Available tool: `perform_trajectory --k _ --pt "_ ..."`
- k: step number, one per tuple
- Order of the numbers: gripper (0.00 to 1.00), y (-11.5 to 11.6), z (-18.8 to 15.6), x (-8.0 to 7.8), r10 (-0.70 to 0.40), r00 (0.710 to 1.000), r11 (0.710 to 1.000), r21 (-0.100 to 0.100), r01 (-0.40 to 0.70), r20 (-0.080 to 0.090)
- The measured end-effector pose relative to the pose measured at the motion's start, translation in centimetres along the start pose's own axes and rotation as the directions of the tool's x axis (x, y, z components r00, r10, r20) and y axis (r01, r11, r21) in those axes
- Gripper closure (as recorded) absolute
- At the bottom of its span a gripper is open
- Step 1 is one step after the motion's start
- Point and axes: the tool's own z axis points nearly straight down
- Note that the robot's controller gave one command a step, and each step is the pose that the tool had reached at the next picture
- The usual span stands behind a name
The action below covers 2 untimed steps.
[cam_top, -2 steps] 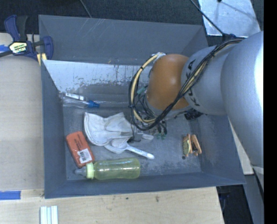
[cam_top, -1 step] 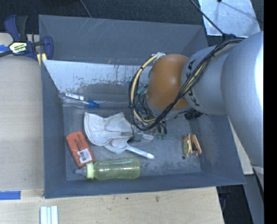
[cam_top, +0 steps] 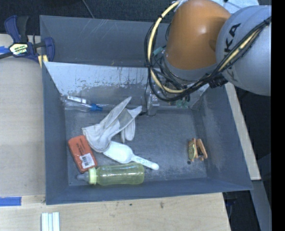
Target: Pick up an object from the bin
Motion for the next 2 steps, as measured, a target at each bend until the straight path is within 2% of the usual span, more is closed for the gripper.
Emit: perform_trajectory --k 1,2 --pt "0.0 -0.02 0.34 0.16 -0.001 1.0 1.0 0.002 0.001 -0.007" --pt "0.0 -0.01 0.34 0.16 -0.001 1.0 1.0 0.002 0.001 -0.007"
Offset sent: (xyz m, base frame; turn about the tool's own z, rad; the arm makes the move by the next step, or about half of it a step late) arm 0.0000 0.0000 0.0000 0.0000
